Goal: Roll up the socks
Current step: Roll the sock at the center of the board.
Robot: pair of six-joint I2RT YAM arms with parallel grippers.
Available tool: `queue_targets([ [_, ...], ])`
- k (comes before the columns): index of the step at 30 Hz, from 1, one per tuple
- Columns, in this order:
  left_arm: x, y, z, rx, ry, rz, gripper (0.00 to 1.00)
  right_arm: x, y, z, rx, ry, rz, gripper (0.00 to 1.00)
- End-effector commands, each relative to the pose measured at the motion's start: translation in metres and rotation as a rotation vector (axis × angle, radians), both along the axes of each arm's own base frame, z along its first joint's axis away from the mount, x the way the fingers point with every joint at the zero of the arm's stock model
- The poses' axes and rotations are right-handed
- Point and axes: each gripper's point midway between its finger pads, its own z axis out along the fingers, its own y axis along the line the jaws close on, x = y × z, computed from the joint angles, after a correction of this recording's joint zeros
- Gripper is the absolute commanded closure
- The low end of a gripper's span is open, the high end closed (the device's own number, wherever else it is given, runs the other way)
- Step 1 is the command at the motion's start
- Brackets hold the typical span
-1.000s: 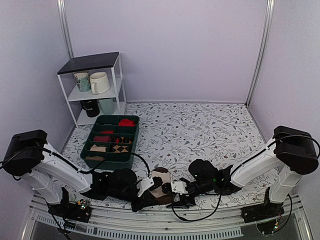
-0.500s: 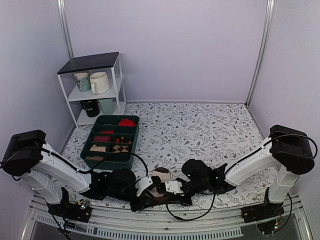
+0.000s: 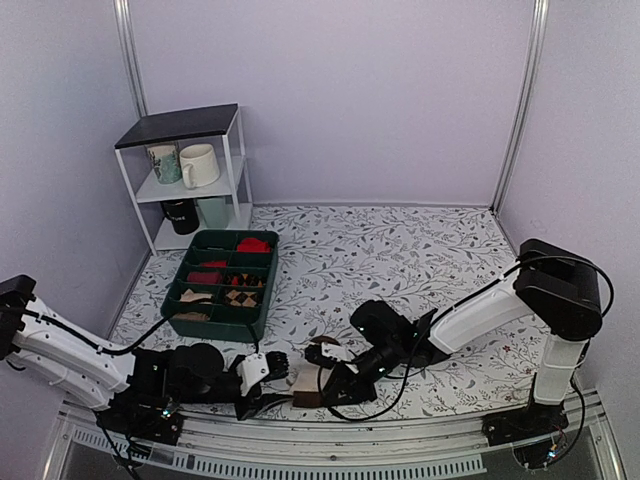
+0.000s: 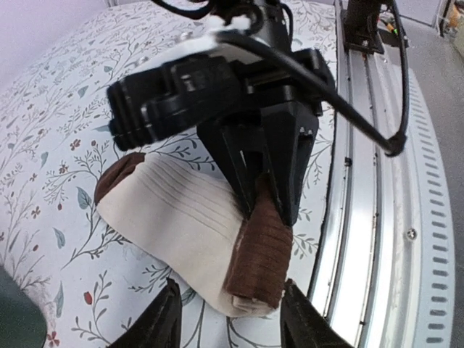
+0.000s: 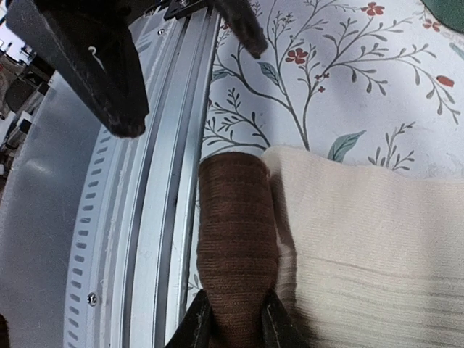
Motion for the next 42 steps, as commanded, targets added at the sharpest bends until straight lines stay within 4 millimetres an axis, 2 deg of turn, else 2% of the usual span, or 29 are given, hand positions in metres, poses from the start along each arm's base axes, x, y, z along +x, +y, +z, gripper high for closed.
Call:
queue_targets([
  [1,-0.003,-0.009,-0.002,0.015,-0.115,-0.074,0.52,-0.017,-0.037,-0.045,-0.247,0.249,-0.046,0.79],
  [8,-0.011,-0.031,-0.023,0.097,-0.170,-0.158,0.48,-0.017,-0.038,-0.061,-0.325,0.311,-0.061,0.79],
  [12,-0.014,-0.033,-0.039,0.151,-0.146,-0.168,0.49,-0.015,-0.040,-0.062,-0.339,0.310,-0.070,0.79],
  [15,-0.016,-0.036,-0.040,0.149,-0.145,-0.168,0.52,-0.015,-0.041,-0.064,-0.351,0.313,-0.072,0.79],
  [18,-0.016,-0.036,-0.043,0.157,-0.135,-0.166,0.65,-0.016,-0.042,-0.067,-0.364,0.320,-0.072,0.79],
  [20,-0.017,-0.034,-0.049,0.179,-0.115,-0.163,0.75,-0.016,-0.042,-0.067,-0.364,0.320,-0.071,0.79],
  [23,-0.017,-0.030,-0.062,0.226,-0.078,-0.146,0.85,-0.016,-0.041,-0.063,-0.354,0.319,-0.069,0.78],
  [25,-0.018,-0.030,-0.069,0.250,-0.053,-0.139,1.00,-0.015,-0.039,-0.060,-0.343,0.312,-0.069,0.77],
  [26,-0.019,-0.029,-0.072,0.263,-0.038,-0.135,1.00,-0.012,-0.038,-0.059,-0.338,0.305,-0.074,0.75],
  [28,-0.019,-0.027,-0.076,0.276,-0.010,-0.119,1.00,-0.007,-0.032,-0.051,-0.309,0.270,-0.083,0.67],
  [30,-0.017,-0.026,-0.076,0.273,0.026,-0.089,1.00,0.002,-0.024,-0.035,-0.269,0.243,-0.123,0.58],
  [33,-0.017,-0.022,-0.076,0.265,0.103,-0.055,1.00,0.023,-0.012,0.010,-0.124,0.111,-0.184,0.52],
  [36,-0.016,-0.019,-0.079,0.278,0.188,-0.028,1.00,0.040,-0.014,0.046,0.045,-0.041,-0.261,0.45],
  [38,-0.018,-0.016,-0.082,0.280,0.249,-0.022,1.00,0.044,-0.020,0.059,0.134,-0.142,-0.293,0.39],
  [42,-0.020,-0.009,-0.090,0.294,0.360,-0.002,1.00,0.029,-0.026,0.054,0.179,-0.341,-0.226,0.39],
])
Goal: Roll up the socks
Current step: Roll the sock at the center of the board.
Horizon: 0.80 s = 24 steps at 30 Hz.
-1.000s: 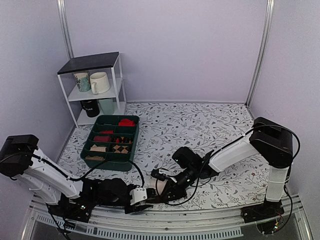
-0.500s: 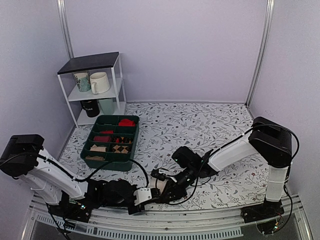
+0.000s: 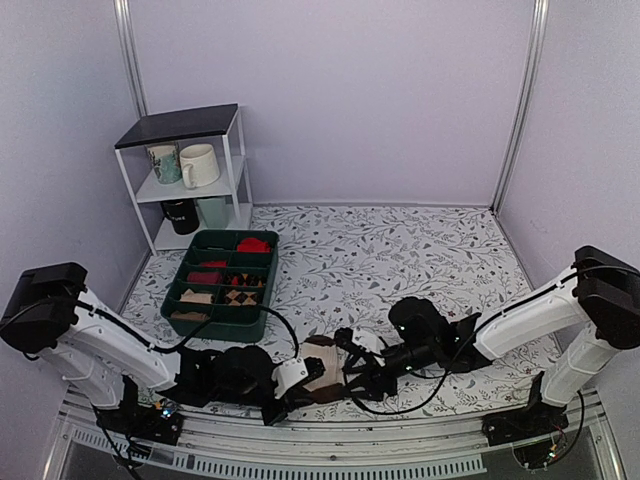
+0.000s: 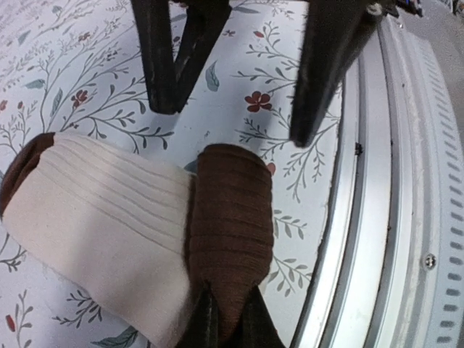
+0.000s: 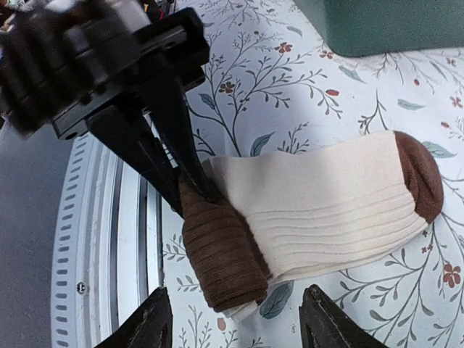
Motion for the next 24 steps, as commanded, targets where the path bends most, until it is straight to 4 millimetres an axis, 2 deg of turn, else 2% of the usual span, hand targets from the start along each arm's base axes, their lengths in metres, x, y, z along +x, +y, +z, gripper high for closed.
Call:
queue_targets([
  [1,-0.016,0.033,-0.039,0.149,0.213,0.028,1.00,0.002,0.010,0.016,0.098,-0.310,0.020,0.39],
  [5,-0.016,0.037,-0.045,0.152,0.278,0.045,1.00,-0.012,0.014,0.005,0.078,-0.382,0.090,0.39],
  [13,-0.018,0.035,-0.049,0.162,0.319,0.027,1.00,-0.013,0.026,-0.005,0.063,-0.409,0.138,0.39],
  [18,-0.018,0.037,-0.050,0.157,0.330,0.032,1.00,-0.018,0.025,-0.024,0.018,-0.388,0.160,0.40],
  [20,-0.019,0.037,-0.051,0.157,0.336,0.032,1.00,-0.018,0.026,-0.028,0.008,-0.380,0.159,0.42],
  [24,-0.019,0.037,-0.050,0.154,0.339,0.032,1.00,-0.017,0.026,-0.036,-0.025,-0.359,0.157,0.53],
])
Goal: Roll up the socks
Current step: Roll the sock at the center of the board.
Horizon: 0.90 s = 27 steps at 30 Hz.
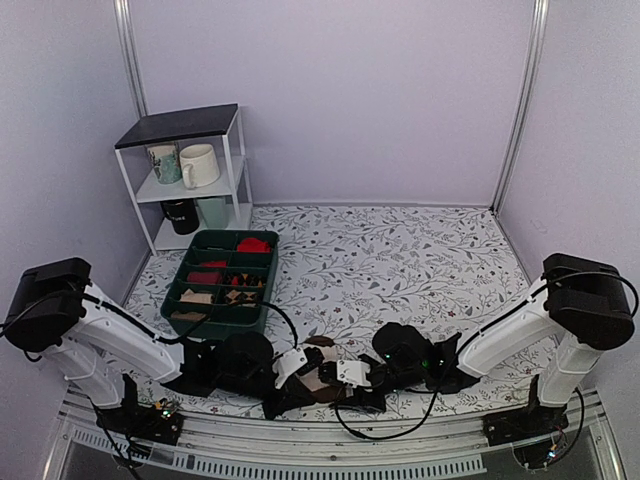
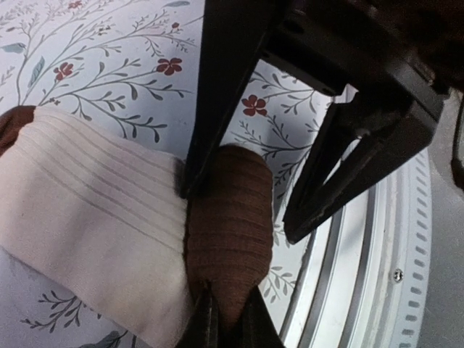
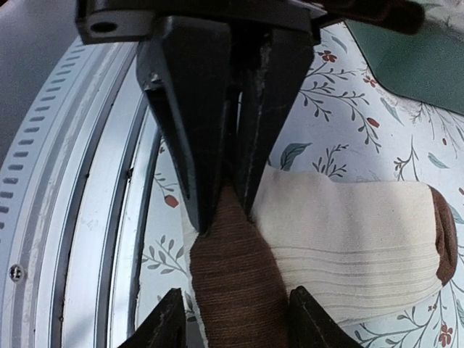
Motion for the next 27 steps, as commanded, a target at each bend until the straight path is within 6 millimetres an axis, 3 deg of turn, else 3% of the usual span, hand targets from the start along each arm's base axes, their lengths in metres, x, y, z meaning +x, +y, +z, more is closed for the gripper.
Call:
queue_targets([
  [1,-0.019,0.041,-0.048,0.199,0.105,-0.016,1.00,-0.001,0.005,-0.010,-0.035,0.015,0.003,0.57],
  [7,-0.016,0.041,-0.046,0.188,0.087,-0.005,0.98,-0.005,0.010,-0.014,-0.064,0.056,0.019,0.81],
  [9,-0.009,0.041,-0.039,0.170,0.054,0.019,0.82,-0.007,0.012,-0.014,-0.075,0.070,0.035,0.84],
  [11,-0.001,0.040,-0.026,0.134,0.001,0.047,0.73,-0.011,0.014,-0.019,-0.101,0.095,0.056,0.85],
  [15,0.013,0.044,0.018,0.026,-0.168,0.117,0.11,-0.013,0.015,-0.020,-0.134,0.221,0.098,0.85],
  [16,0.012,0.047,0.026,0.001,-0.202,0.118,0.06,-0.013,0.015,-0.021,-0.147,0.269,0.102,0.86],
  [21,0.009,0.057,0.057,-0.104,-0.314,0.096,0.00,-0.016,0.007,-0.029,-0.255,0.475,0.104,0.86],
  [27,0.009,0.053,0.055,-0.103,-0.369,0.054,0.03,-0.006,0.000,-0.050,-0.409,0.580,0.010,0.85],
])
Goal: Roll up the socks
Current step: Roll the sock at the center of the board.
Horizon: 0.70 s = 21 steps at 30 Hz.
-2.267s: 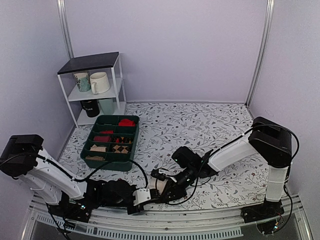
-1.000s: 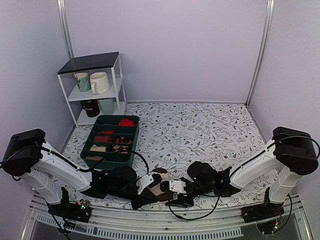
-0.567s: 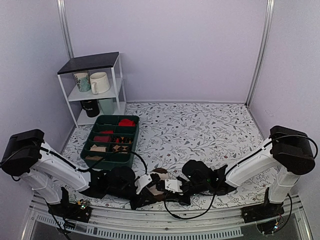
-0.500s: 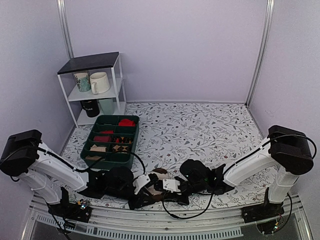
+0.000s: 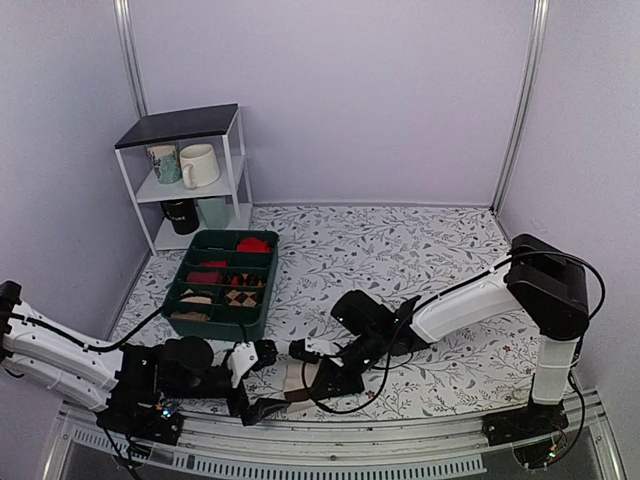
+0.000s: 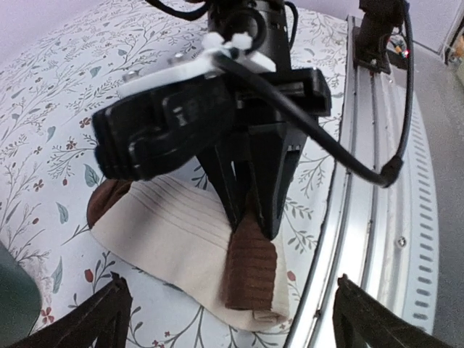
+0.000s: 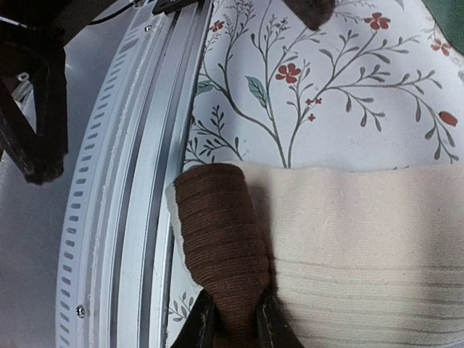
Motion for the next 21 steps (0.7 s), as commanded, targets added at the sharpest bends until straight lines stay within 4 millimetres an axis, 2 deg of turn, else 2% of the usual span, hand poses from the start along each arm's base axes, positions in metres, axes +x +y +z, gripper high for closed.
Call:
queue_targets([
  [1,0.000,-0.005,-0.012,0.055,-0.057,-0.035,0.04,-0.013,-0.037,-0.049,-0.296,0.158,-0.049,0.85],
  [5,-0.003,-0.020,-0.028,0.115,-0.054,-0.079,0.09,-0.012,-0.043,-0.059,-0.366,0.171,-0.077,0.85],
  [11,-0.003,-0.038,-0.033,0.135,-0.082,-0.125,0.12,-0.012,-0.043,-0.060,-0.385,0.187,-0.091,0.85],
  [15,-0.012,-0.040,-0.037,0.136,-0.050,-0.167,0.30,-0.012,-0.045,-0.063,-0.400,0.212,-0.100,0.85],
  [18,-0.015,-0.037,-0.042,0.142,-0.025,-0.166,0.48,-0.013,-0.047,-0.065,-0.408,0.225,-0.103,0.85],
  [21,-0.015,-0.033,-0.049,0.155,-0.003,-0.149,0.49,-0.014,-0.047,-0.065,-0.408,0.232,-0.100,0.85],
])
